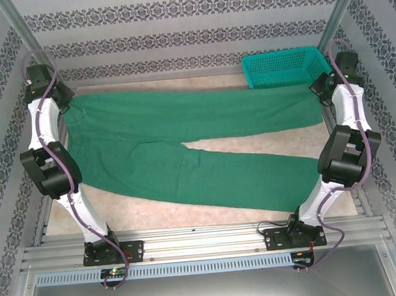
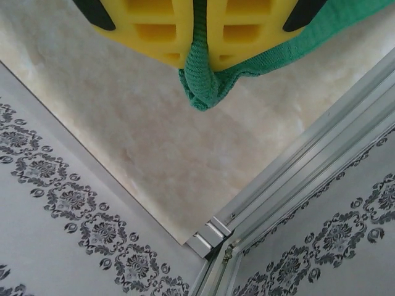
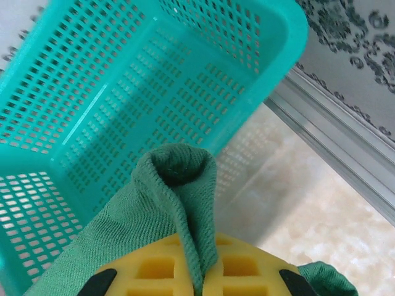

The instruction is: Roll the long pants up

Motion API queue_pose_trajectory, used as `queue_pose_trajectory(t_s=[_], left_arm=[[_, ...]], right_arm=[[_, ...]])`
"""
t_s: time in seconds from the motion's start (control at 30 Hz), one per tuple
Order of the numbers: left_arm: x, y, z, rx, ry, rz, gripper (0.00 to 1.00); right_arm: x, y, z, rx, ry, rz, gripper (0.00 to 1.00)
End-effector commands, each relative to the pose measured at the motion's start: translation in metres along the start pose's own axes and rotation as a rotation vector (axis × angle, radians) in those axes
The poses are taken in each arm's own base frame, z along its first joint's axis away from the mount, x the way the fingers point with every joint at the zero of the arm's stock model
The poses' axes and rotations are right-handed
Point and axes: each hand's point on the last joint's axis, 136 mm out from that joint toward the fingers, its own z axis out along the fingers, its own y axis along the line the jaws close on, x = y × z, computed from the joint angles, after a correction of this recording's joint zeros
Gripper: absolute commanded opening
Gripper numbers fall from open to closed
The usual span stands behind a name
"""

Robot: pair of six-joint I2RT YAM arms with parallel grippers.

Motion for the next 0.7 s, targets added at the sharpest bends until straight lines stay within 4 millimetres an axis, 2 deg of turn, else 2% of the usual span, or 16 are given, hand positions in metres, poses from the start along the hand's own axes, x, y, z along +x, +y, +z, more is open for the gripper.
queue_pose_trajectory(t_s=[0.0,0.2,0.4,0.53,0.67], left_arm=[[-0.022,-0.002,0.000,-0.032,-0.040,-0.021,0.00],[-0.039,-0.010,-0.001,-0.022,-0.063,-0.034,0.00],[-0.058,-0.018,0.003,-0.002,-0.095,-0.054,0.00],[-0.060,-0.019,0.005,-0.007,-0.088,-0.061,0.00],[-0.051,-0.016,0.011,-0.006,-0.069,-0.052,0.00]], right_arm=[[-0.035,0.013,-0.015,-0.027,-0.092,-0.003,0.00],[-0.061,0.033,-0.028,-0.051,-0.128,-0.035,0.00],[-0.074,0.052,-0.033,-0.071,-0.150,-0.075,0.00],[-0.062,0.056,-0.035,-0.086,-0.139,-0.085,0.00],[-0.035,0.045,-0.032,-0.112,-0.130,-0.069,0.00]])
